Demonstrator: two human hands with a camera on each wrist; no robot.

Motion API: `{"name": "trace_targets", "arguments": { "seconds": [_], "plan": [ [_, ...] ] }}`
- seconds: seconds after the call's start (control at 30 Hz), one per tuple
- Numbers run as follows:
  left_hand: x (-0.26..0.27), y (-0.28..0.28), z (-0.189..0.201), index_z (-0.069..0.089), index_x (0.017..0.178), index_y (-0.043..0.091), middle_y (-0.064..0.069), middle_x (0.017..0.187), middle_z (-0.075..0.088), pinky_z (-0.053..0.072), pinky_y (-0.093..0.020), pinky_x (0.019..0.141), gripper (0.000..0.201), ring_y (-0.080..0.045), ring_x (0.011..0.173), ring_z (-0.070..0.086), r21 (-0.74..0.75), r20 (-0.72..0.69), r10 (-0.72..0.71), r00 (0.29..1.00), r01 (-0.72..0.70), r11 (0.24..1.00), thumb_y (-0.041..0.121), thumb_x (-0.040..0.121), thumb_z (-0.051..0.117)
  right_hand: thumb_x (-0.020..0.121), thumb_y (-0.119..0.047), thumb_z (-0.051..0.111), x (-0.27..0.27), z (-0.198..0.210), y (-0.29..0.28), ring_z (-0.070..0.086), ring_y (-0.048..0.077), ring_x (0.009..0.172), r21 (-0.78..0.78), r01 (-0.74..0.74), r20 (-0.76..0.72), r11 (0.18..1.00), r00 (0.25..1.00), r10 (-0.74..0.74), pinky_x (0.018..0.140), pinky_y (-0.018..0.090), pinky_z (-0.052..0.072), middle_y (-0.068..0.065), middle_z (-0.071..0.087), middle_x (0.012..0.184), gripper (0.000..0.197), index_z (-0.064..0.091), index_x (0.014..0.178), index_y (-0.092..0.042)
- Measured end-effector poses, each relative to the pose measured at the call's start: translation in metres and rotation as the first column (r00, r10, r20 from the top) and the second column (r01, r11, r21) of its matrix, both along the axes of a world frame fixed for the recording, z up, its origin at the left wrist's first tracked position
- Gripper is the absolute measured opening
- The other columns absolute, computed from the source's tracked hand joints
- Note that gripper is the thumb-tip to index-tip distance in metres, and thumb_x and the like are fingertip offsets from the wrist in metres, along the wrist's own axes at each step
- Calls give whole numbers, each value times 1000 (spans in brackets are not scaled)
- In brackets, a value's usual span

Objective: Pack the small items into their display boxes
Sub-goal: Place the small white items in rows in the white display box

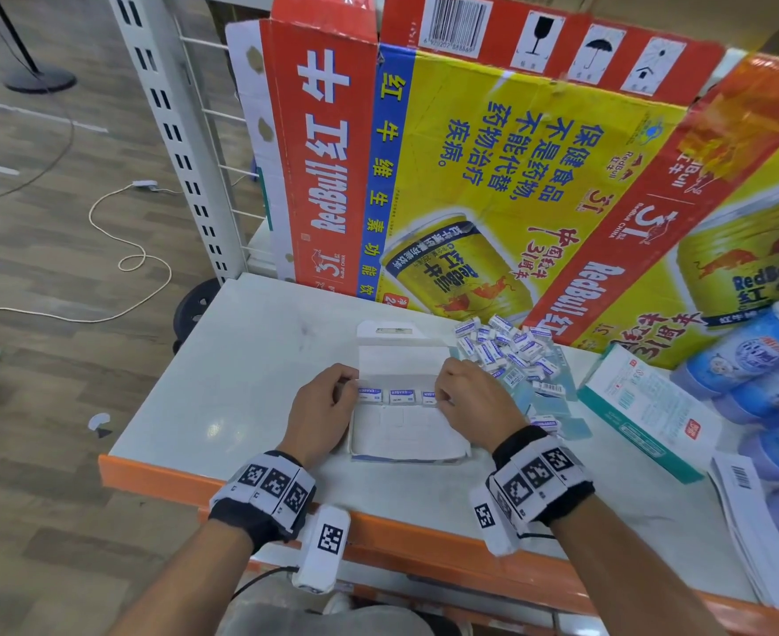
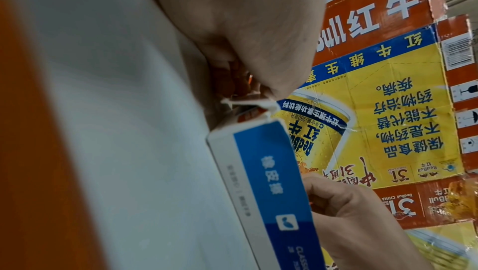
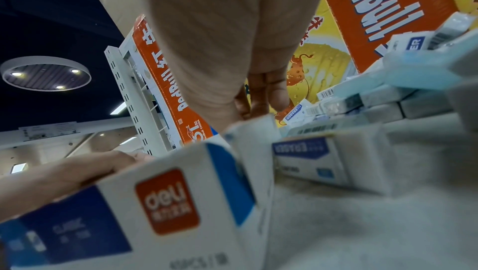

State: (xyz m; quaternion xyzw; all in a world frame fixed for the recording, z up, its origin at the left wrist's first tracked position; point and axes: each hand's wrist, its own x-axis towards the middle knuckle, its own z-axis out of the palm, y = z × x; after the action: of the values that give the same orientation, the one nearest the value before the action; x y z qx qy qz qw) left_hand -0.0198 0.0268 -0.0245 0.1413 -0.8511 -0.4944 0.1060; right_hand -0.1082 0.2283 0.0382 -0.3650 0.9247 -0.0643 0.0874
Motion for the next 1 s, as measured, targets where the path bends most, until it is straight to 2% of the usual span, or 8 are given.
{"name": "trace_targets", "arguments": {
  "seconds": [0.17, 0.3, 0.5, 0.6, 0.67, 0.73, 0.87, 1.0],
  "plan": [
    [-1, 1, 1, 61, 95, 21, 5, 82, 68, 41, -9, 59, 13, -6, 73, 59, -15, -2, 1, 1000, -1, 1000, 19, 96, 48, 89, -14, 52, 1, 1, 0, 51, 21, 96, -33, 7, 40, 999, 999, -5, 78, 31, 44, 4, 51, 106, 19, 62, 105, -14],
    [-1, 0, -1, 62, 95, 20, 4, 80, 67, 39, -11, 59, 13, -10, 73, 59, -13, 5, 13, 1000, -13, 1000, 19, 95, 49, 91, -17, 53, 2, -1, -2, 50, 19, 100, -14, 2, 54, 1000, 999, -1, 76, 28, 41, 3, 49, 109, 27, 61, 116, -18],
    [-1, 0, 0, 62, 97, 18, 2, 82, 68, 42, -19, 63, 13, -14, 75, 60, -18, 15, 12, 1000, -11, 1000, 18, 95, 49, 91, -14, 47, -15, 14, 17, 56, 22, 87, -208, 237, 4, 949, 970, -242, 71, 31, 44, 2, 55, 96, 17, 64, 92, -13],
    [-1, 1, 0, 63, 96, 18, 2, 81, 68, 40, -16, 61, 14, -14, 73, 59, -6, 14, 12, 1000, -12, 1000, 17, 95, 49, 89, -19, 52, -31, 20, 38, 51, 28, 104, -46, 388, -122, 921, 912, -391, 87, 39, 45, 10, 58, 108, 21, 63, 106, -14],
    [-1, 1, 1, 63, 97, 18, 2, 81, 68, 38, -14, 60, 14, -13, 72, 59, -6, 11, 10, 1000, -10, 1000, 17, 95, 49, 89, -25, 53, -35, 19, 46, 45, 31, 113, 86, 440, -120, 894, 895, -429, 95, 41, 41, 12, 57, 115, 29, 59, 116, -17],
    [-2, 1, 1, 63, 97, 17, 2, 82, 68, 38, -13, 59, 14, -12, 72, 59, -8, 11, 10, 1000, -10, 1000, 17, 95, 49, 88, -27, 53, -36, 16, 49, 42, 31, 116, 95, 455, -78, 885, 890, -449, 97, 41, 38, 10, 57, 119, 32, 58, 119, -19],
    [0, 1, 1, 63, 96, 18, 4, 83, 68, 40, -14, 62, 14, -10, 75, 60, -7, 6, 8, 1000, -8, 1000, 17, 95, 49, 87, -29, 54, -43, 17, 43, 42, 31, 118, 67, 447, -60, 892, 894, -444, 100, 45, 35, 8, 52, 125, 34, 56, 120, -22],
    [1, 1, 1, 62, 95, 19, 5, 84, 68, 42, -16, 63, 14, -9, 76, 60, -5, 1, 6, 1000, -6, 1000, 17, 96, 48, 93, -23, 45, -58, 21, 23, 35, 28, 127, 116, 288, -66, 950, 957, -282, 102, 48, 30, 0, 38, 145, 42, 43, 134, -28]
  ]
}}
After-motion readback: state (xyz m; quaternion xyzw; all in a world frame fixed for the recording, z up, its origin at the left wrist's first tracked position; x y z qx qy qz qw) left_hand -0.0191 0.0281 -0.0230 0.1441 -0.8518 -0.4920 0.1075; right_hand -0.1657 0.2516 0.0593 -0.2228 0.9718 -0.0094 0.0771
